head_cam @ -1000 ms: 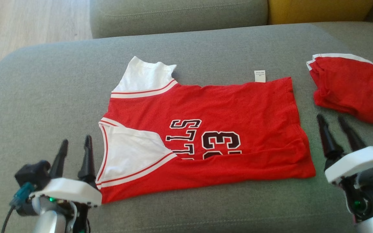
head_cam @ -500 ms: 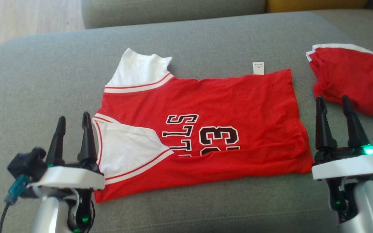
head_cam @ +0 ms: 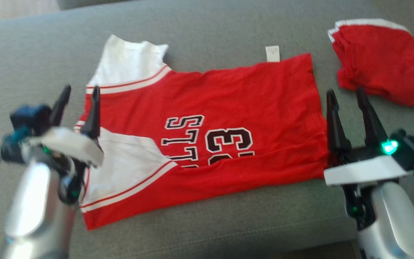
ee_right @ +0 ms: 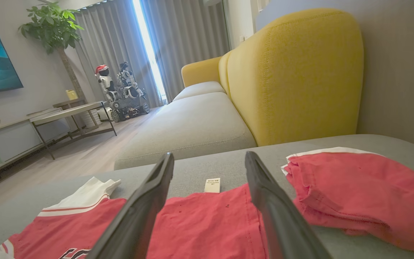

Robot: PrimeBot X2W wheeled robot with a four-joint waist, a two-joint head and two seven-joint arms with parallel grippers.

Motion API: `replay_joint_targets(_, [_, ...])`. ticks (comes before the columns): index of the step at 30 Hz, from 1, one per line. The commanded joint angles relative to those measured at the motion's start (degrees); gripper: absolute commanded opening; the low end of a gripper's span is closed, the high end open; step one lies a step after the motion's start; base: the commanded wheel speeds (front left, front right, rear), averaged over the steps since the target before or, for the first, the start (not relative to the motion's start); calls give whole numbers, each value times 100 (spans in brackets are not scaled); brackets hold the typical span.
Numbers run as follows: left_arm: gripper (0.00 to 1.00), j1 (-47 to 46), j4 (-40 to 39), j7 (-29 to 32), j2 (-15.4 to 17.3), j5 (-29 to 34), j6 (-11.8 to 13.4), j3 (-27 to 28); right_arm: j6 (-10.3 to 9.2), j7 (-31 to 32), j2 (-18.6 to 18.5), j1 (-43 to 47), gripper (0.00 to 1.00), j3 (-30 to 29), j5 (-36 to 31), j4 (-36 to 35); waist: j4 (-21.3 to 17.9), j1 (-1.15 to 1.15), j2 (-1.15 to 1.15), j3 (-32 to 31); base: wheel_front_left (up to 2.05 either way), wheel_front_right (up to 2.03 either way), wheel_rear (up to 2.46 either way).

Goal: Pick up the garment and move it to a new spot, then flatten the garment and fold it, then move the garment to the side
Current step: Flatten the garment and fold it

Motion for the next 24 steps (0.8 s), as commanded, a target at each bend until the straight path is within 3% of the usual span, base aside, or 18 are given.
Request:
replay_joint_targets(1, [100,-399,-91,101,252,43,-54,130,-4,10,46,-255,100,165,-48,-153,-214,0,0,246,0,0,0])
replay_joint_targets(10, [100,-2001,762,1220,1228,-59,-206,-380,-4,72,250,-941,100,567,-142,-66,-758,0,0,978,0,0,0])
replay_joint_targets(15, [100,-2923,1243,1972,1978,-540,-213,-1051,-4,32,299,-1322,100,839,-84,15,-1136,0,0,1340,0,0,0])
replay_joint_targets(24, [100,-3640,1732,2575,2692,-1112,-214,-1790,-4,-100,306,-1569,100,1034,220,108,-1437,0,0,1576,0,0,0])
